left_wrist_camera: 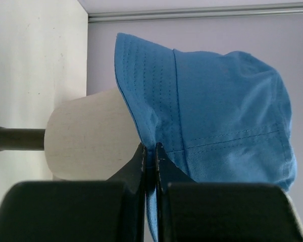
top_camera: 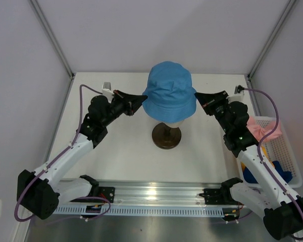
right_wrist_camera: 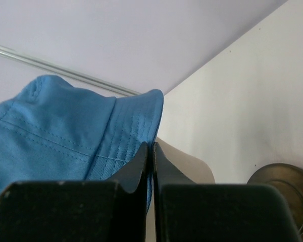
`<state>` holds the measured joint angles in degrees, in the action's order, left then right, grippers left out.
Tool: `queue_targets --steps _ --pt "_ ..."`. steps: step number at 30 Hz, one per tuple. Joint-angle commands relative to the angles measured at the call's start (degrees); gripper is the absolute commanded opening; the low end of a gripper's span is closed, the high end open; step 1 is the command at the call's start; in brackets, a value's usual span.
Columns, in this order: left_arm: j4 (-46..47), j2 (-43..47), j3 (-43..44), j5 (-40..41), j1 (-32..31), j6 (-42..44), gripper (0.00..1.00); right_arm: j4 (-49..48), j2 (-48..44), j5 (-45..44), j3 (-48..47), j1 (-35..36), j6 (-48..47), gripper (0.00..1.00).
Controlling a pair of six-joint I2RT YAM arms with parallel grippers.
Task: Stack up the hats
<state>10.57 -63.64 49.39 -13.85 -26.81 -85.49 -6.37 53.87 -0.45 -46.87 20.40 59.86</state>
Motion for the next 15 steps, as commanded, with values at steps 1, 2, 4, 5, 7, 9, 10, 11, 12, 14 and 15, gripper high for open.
queue_targets --steps 1,2,4,5,7,9,10,11,12,14,15 --pt "-6.52 -0.7 -2.36 1.19 -1.75 4.28 0.01 0.31 0.01 -0.17 -3.22 -1.5 -1.85 0.0" --pt "-6.52 -0.7 -2.97 1.54 -2.02 4.37 0.01 0.31 0.18 -0.17 -3.66 -1.59 -1.93 0.0" --pt "-6.52 -0.18 -4.03 2.68 -2.55 5.07 0.01 0.39 0.8 -0.17 -4.63 -1.77 -2.46 0.0" --pt "-7.05 0.09 -4.38 3.21 -2.72 5.25 0.01 0.48 1.06 -0.25 -4.81 -1.86 -2.64 0.0" --pt "-6.79 0.53 -6.05 3.56 -2.9 5.51 0.01 0.48 1.85 1.58 -5.42 -2.21 -2.9 0.0" --pt "-6.79 1.14 -7.1 3.65 -2.9 5.51 0.01 0.22 2.38 2.73 -5.42 -2.38 -2.73 0.0" --pt "-7.05 1.15 -7.11 4.0 -2.9 5.77 0.01 -0.22 2.73 3.17 -5.42 -2.47 -2.64 0.0" --pt "-8.1 1.23 -6.94 4.26 -2.9 5.95 0.01 -0.48 3.43 3.43 -5.42 -2.39 -2.73 0.0" --pt "-8.37 1.23 -6.93 4.35 -2.9 6.21 0.01 -0.22 3.7 4.05 -5.51 -2.39 -2.9 0.0" --pt "-9.59 1.15 -7.2 4.7 -2.9 6.22 0.01 0.65 4.84 4.49 -6.03 -2.47 -3.95 0.0" --pt "-9.86 1.06 -7.37 4.88 -2.9 6.39 0.01 1.88 5.11 4.58 -6.12 -2.56 -4.48 0.0"
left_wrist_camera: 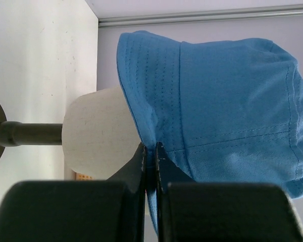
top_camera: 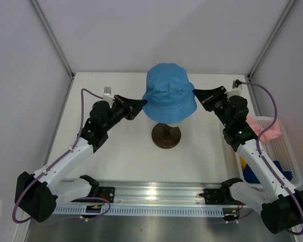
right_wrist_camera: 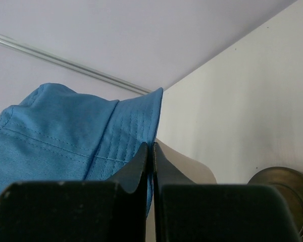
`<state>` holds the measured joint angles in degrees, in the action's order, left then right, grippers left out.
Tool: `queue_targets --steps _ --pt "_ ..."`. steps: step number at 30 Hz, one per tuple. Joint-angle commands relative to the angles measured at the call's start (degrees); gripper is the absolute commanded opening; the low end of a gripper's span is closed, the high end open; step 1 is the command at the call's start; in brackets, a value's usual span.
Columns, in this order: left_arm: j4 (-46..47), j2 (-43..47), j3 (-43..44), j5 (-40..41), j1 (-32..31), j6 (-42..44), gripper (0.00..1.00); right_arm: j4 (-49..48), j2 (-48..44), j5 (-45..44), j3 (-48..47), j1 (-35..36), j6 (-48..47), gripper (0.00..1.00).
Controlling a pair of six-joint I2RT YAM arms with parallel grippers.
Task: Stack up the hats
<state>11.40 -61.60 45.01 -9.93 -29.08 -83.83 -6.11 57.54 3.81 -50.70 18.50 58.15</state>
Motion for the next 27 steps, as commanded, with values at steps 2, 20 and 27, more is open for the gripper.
queue_targets --steps 2,20,27 --pt "-12.7 -1.24 -3.26 1.49 -0.71 4.56 0.01 2.59 1.87 0.14 -1.69 -0.92 -3.91 0.0" --pt "-19.22 3.41 -0.63 9.4 -2.03 13.42 0.01 -6.72 4.78 10.95 -0.19 -4.7 -7.52 0.23" --pt "-20.1 5.97 1.91 13.54 -1.95 15.01 0.01 -7.25 6.62 12.88 -3.79 -5.4 -9.11 0.6"
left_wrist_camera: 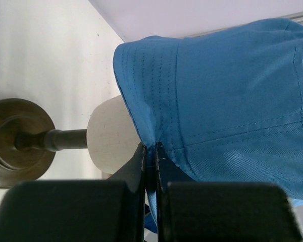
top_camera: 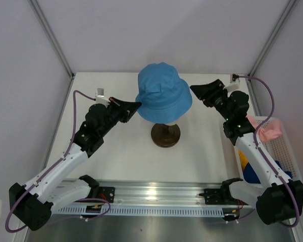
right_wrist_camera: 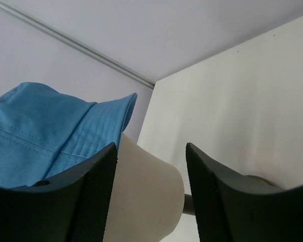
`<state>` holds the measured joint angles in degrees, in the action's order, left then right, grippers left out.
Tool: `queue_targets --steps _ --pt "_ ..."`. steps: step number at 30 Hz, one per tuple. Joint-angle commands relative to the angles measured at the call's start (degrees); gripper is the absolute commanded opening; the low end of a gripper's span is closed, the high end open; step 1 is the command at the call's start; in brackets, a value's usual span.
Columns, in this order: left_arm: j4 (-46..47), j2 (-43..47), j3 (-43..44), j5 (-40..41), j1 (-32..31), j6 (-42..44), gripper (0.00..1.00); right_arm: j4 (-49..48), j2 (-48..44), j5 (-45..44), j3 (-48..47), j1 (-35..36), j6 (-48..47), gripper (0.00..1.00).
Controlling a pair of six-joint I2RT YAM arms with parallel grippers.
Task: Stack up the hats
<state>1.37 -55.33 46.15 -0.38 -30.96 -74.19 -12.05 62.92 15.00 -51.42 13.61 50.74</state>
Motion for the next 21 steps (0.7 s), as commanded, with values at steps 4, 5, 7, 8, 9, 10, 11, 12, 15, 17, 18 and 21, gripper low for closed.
queue_targets --steps 4,5,7,8,9,10,11,12,15,17,18,21 --pt "-8.32 -0.83 1.92 4.08 -0.07 6.25 0.02 -3.67 2.74 3.71 -2.81 -0.86 1.55 0.67" --pt "-8.4 -1.27 2.88 3.99 0.02 6.95 0.01 -4.46 3.0 3.63 -2.46 -0.86 2.16 0.69" --pt "-8.57 -3.02 4.81 3.64 0.11 8.44 0.01 -4.82 3.27 2.58 -2.28 -1.04 4.27 0.7" --pt "-8.83 -3.72 6.04 3.03 0.28 8.89 0.01 -4.91 3.09 1.96 -2.11 -1.21 5.06 0.7" --pt "-8.84 -4.25 6.49 2.67 0.37 9.24 0.01 -4.91 2.66 1.26 -1.58 -1.3 6.64 0.7" --pt "-8.31 -5.56 7.02 2.06 0.9 10.11 0.01 -4.91 2.3 -0.14 -1.32 -1.56 7.43 0.71" --pt "-8.31 -6.1 8.5 1.01 1.25 10.3 0.01 -4.82 1.86 -1.02 -0.97 -1.74 8.14 0.71" --pt "-7.79 -7.41 8.86 0.82 1.6 10.64 0.01 -4.99 0.38 -2.86 0.17 -1.74 9.36 0.71" --pt "-6.91 -9.17 10.88 -3.47 3.62 11.88 0.01 -4.21 -3.39 -5.68 2.19 -1.92 10.17 0.7" --pt "-6.81 -10.67 12.2 -4.88 4.68 12.84 0.01 -2.63 -5.51 -8.14 2.9 -2.0 9.73 0.69" --pt "-6.29 -11.02 13.08 -6.02 4.94 13.37 0.01 -2.28 -6.65 -8.85 3.25 -2.0 9.64 0.69" --pt "-4.89 -12.87 15.36 -8.48 5.12 16.09 0.02 -1.92 -10.44 -10.96 5.18 -2.0 10.43 0.69"
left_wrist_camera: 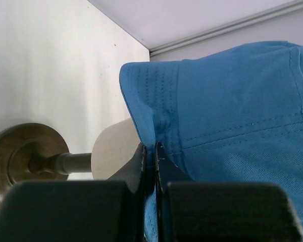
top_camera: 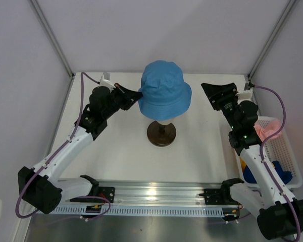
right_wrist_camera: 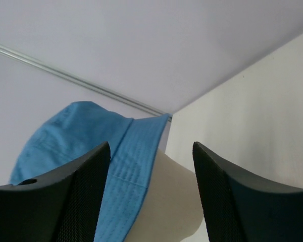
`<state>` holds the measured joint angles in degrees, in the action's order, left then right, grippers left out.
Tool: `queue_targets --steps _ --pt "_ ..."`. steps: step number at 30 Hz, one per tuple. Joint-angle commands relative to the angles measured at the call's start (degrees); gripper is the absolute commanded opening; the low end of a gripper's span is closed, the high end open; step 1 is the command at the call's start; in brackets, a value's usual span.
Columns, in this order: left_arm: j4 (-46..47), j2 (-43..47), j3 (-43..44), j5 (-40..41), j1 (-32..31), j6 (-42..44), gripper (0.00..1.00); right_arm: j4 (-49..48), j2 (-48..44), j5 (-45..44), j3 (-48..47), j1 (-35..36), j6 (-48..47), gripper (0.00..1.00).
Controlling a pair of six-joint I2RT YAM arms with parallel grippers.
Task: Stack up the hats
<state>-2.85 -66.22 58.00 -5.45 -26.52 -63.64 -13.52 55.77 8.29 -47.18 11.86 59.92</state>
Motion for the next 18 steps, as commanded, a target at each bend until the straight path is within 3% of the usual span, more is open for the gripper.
queue_targets --steps 1,7,18 --pt "-0.84 -2.68 4.31 -4.21 0.94 7.11 0.02 -0.72 -4.52 -4.43 1.82 -0.26 1.86 0.69" --pt "-3.39 -9.63 12.04 -10.88 2.35 10.64 0.01 -0.9 -4.18 -3.81 2.88 0.97 2.13 0.7" --pt "-4.71 -11.92 13.9 -11.25 3.14 12.57 0.01 -7.48 6.44 -1.08 1.48 2.2 5.19 0.71"
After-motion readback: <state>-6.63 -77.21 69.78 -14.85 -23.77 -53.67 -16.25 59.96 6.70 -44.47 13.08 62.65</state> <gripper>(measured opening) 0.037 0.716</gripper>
